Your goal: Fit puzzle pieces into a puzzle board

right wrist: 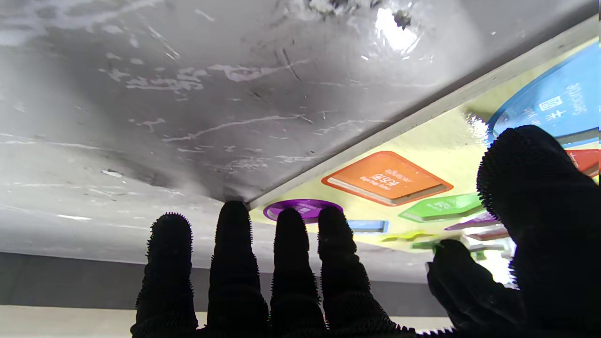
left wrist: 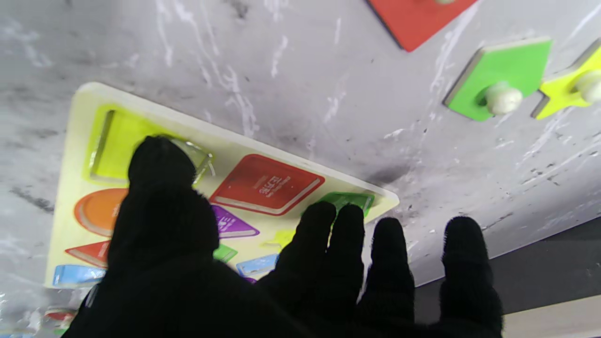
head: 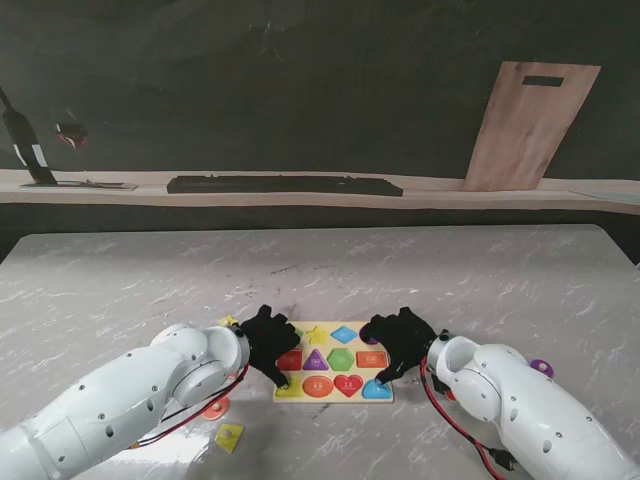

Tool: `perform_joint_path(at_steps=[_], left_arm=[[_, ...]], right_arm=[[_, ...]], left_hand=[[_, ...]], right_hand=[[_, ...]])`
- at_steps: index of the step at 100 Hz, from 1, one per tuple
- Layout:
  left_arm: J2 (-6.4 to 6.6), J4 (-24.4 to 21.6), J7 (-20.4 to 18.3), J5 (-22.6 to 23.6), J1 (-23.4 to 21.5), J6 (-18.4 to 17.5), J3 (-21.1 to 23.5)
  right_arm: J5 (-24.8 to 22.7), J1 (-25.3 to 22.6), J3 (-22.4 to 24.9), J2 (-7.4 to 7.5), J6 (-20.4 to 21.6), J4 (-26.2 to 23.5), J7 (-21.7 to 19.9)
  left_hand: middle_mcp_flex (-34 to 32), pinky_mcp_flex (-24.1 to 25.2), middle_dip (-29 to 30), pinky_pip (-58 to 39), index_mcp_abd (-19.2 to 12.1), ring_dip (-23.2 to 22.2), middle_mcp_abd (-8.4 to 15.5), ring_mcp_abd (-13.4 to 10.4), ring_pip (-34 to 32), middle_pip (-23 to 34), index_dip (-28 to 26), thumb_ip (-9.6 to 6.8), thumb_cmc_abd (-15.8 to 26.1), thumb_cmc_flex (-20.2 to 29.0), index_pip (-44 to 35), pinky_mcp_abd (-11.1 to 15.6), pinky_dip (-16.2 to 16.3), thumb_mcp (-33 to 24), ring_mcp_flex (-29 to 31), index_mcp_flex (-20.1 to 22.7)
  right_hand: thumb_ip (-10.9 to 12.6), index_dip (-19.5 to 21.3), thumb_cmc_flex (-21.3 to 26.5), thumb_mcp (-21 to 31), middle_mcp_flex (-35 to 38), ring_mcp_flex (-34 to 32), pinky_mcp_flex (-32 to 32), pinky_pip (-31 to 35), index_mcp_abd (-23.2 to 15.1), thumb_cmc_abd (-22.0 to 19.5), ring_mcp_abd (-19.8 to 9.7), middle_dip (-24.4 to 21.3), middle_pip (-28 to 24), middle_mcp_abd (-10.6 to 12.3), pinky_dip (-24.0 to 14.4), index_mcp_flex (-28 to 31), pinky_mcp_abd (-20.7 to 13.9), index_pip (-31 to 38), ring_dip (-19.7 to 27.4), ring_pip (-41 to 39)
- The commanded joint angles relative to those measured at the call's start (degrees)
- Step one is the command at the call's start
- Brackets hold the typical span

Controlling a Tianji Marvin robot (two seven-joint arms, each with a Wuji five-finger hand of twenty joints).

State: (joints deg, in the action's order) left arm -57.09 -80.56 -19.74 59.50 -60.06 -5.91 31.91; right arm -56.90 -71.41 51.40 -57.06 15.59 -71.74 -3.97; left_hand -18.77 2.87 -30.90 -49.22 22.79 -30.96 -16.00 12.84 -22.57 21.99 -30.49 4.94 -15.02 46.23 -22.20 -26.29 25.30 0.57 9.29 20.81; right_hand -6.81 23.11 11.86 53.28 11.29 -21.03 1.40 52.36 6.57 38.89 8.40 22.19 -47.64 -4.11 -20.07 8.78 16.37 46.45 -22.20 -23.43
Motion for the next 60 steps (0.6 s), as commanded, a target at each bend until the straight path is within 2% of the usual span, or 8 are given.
perform_joint_path(at_steps=[1, 33, 60], left_arm=[[0.96, 1.1, -1.6, 0.0, -2.2, -0.6, -0.8], [1.03, -0.9, -2.2, 1.3, -5.4, -0.9, 2.7], [0.85, -1.1, -1.5, 1.3, -6.1, -0.5, 3.4]], right_arm=[[-0.3, -1.2, -1.4, -0.86, 0.5, 0.7, -0.6], [0.0, -1.3, -1.5, -0.9, -0.1, 0.4, -1.0], [1.9, 1.2, -4.6, -1.48, -2.7, 2.2, -0.3]], left_hand=[[-1.0, 1.2, 0.6, 0.2, -11.2, 0.4, 0.6, -0.7, 0.2, -0.1, -9.3, -1.21, 0.7, 0.6, -25.1, 9.4, -0.8, 1.0, 0.2, 10.3], [-1.9, 0.6, 0.8, 0.0, -11.2, 0.4, 0.7, -0.7, -0.1, 0.0, -9.5, -1.18, 1.0, 0.8, -25.4, 9.4, -0.5, 1.0, 0.8, 10.6], [-2.0, 0.3, 0.9, -0.2, -11.5, 0.4, 0.9, -0.8, -0.3, 0.1, -9.3, -1.15, 1.3, 0.8, -25.2, 9.3, -0.3, 1.1, 0.9, 10.4]], right_hand=[[0.0, -0.4, 0.0, -0.7, 1.2, -1.0, -1.0, 1.0, -9.3, -0.6, -2.5, -0.5, 0.5, 1.3, 0.0, 0.9, 0.6, -0.8, -1.2, -2.6], [0.6, -0.5, 0.3, -2.5, 1.0, -0.8, -1.1, 1.3, -9.4, -2.1, -2.5, -0.5, 0.4, 1.1, 0.2, 0.5, 0.6, -0.9, -1.2, -2.8], [0.9, -0.6, 0.6, -3.1, 0.4, -0.5, -1.2, 1.6, -9.2, -2.7, -2.4, -0.5, 0.3, 1.0, 0.3, -0.7, 0.6, -1.3, -1.2, -3.0]])
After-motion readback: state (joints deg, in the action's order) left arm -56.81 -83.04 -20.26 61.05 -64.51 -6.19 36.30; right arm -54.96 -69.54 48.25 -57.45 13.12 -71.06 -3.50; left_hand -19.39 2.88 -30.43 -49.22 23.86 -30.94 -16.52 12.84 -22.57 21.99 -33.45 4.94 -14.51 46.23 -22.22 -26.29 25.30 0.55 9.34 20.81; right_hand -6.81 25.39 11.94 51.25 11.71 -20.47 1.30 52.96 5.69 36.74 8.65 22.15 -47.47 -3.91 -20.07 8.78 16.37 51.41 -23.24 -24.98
